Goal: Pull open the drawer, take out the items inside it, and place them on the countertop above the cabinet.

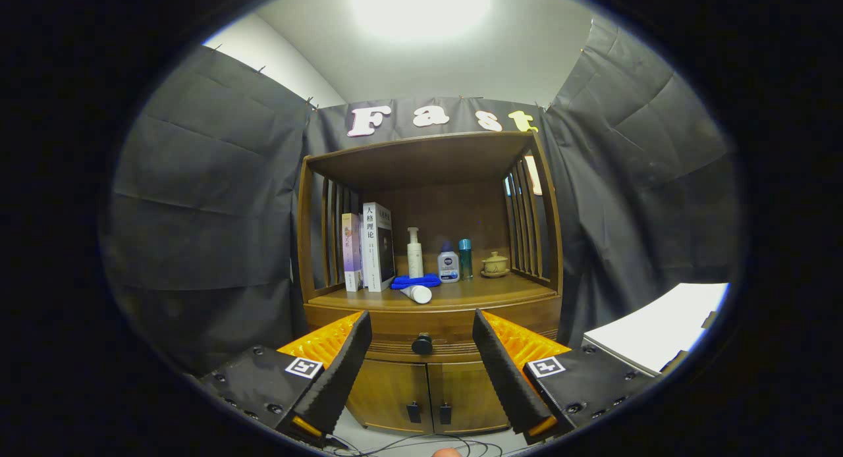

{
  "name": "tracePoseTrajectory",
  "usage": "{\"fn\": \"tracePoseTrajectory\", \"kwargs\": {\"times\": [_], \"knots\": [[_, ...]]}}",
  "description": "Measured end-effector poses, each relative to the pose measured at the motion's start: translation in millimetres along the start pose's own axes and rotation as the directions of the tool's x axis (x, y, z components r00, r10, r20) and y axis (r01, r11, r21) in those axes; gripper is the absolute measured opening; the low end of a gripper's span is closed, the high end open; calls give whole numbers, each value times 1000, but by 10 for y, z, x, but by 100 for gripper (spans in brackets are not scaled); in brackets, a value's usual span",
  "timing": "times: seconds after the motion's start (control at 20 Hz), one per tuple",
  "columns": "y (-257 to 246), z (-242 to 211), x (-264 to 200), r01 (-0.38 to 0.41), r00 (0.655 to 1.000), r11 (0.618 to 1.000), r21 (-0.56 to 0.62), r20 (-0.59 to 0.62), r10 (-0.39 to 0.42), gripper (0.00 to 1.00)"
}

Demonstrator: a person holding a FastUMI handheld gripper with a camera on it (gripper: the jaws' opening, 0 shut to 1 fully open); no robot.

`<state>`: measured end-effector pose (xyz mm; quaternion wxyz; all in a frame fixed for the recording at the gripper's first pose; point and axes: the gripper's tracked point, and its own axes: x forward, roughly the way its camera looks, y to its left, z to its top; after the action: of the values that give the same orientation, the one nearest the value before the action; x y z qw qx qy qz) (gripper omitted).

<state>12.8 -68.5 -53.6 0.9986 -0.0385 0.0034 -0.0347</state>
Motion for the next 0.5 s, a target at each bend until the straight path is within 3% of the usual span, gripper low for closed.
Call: {"fn": "tracePoseTrajectory", "kwargs": {"times": [0.5], "knots": [[24,-1,2,-4,1000,1000,-4,0,4,97]]}}
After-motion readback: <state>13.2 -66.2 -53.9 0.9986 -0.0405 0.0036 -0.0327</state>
